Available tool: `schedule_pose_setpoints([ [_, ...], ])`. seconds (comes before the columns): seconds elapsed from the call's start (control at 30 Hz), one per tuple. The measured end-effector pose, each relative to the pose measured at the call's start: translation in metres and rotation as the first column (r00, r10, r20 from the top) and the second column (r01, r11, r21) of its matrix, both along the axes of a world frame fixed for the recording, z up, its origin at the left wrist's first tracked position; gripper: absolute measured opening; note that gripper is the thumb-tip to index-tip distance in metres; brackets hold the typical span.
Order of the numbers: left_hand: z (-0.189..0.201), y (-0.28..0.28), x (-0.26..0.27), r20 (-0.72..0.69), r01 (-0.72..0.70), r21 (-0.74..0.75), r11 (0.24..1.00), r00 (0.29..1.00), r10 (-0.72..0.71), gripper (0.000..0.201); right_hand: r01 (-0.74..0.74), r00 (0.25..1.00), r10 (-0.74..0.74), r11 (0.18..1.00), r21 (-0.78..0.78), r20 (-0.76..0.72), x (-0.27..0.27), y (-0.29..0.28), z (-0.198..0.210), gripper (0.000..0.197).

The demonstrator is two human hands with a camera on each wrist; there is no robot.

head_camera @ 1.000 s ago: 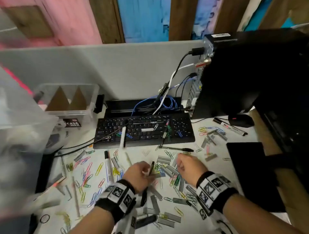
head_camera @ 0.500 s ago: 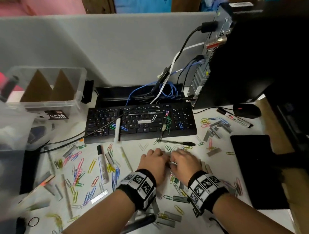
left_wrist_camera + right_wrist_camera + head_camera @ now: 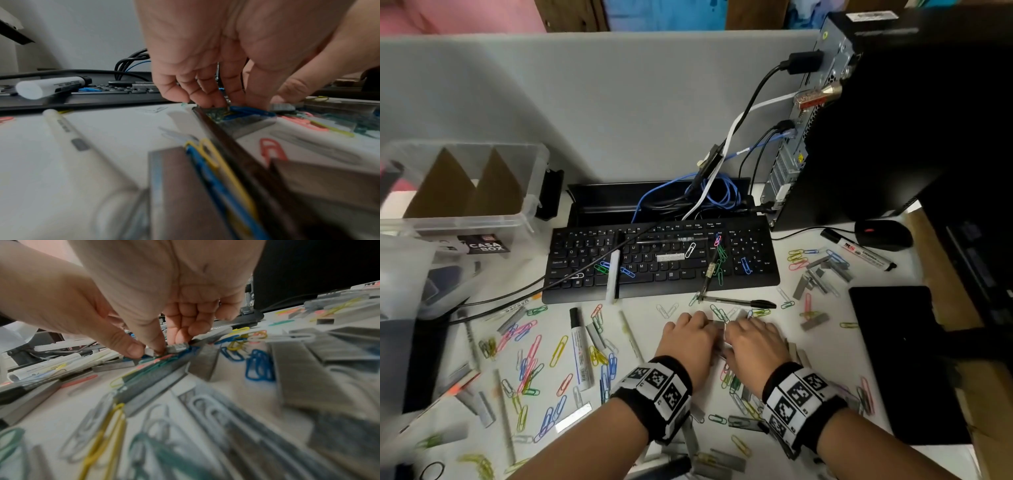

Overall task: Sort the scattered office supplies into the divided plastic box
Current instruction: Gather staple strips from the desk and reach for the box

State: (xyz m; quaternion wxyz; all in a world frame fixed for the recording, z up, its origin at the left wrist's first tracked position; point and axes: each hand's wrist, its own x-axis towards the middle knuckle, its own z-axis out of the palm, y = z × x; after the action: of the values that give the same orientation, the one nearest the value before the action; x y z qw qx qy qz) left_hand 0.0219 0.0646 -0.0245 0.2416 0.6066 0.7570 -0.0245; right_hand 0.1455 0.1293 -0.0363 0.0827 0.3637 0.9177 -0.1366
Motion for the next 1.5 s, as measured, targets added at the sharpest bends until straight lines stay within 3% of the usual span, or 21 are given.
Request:
schedule_pose_setpoints([
  [0.13, 0.001, 0.000, -0.002, -0.018, -0.010, -0.006, 1.000, 1.000, 0.010, 0.040, -0.014, 1.000, 0.016, 0.996, 0.086, -0.013, 0.001, -0.003, 0.000, 0.038],
  [0.27, -0.001, 0.000, -0.004, -0.020, 0.009, 0.005, 1.000, 1.000, -0.009, 0.037, -0.007, 1.000, 0.008, 0.998, 0.059, -0.011, 0.004, -0.003, 0.001, 0.040],
  [0.5, -0.006, -0.003, -0.012, -0.016, 0.054, 0.022, 0.998, 0.998, -0.054, 0.044, -0.027, 0.994, 0.014, 0.992, -0.126, -0.107, 0.012, 0.006, 0.006, 0.011],
  [0.6, -0.003, -0.004, -0.017, 0.078, -0.001, 0.070, 0.998, 0.997, -0.004, 0.032, 0.026, 0.975, -0.066, 0.982, -0.185, -0.214, 0.014, 0.008, 0.008, 0.008],
  [0.7, 0.003, -0.008, -0.020, 0.305, -0.147, 0.068, 0.987, 0.945, 0.120, 0.009, 0.048, 0.958, -0.111, 0.971, -0.235, -0.264, 0.013, 0.008, 0.010, 0.008],
  [0.9, 0.012, -0.015, -0.026, 0.496, -0.308, 0.043, 0.950, 0.832, 0.247, 0.010, 0.060, 0.936, -0.152, 0.958, -0.281, -0.318, 0.015, 0.008, 0.011, 0.012],
  [1.17, 0.008, -0.019, -0.034, 0.557, -0.345, 0.007, 0.939, 0.781, 0.283, 0.017, 0.090, 0.914, -0.221, 0.928, -0.361, -0.340, 0.015, 0.008, 0.012, 0.009],
  [1.37, 0.001, -0.022, -0.035, 0.658, -0.424, -0.036, 0.905, 0.672, 0.341, 0.033, 0.018, 0.919, -0.166, 0.925, -0.380, -0.358, 0.012, 0.005, 0.015, 0.007],
  [1.5, 0.003, -0.021, -0.032, 0.708, -0.485, -0.071, 0.872, 0.591, 0.387, 0.028, 0.003, 0.932, -0.140, 0.926, -0.379, -0.335, 0.012, 0.004, 0.018, 0.007],
])
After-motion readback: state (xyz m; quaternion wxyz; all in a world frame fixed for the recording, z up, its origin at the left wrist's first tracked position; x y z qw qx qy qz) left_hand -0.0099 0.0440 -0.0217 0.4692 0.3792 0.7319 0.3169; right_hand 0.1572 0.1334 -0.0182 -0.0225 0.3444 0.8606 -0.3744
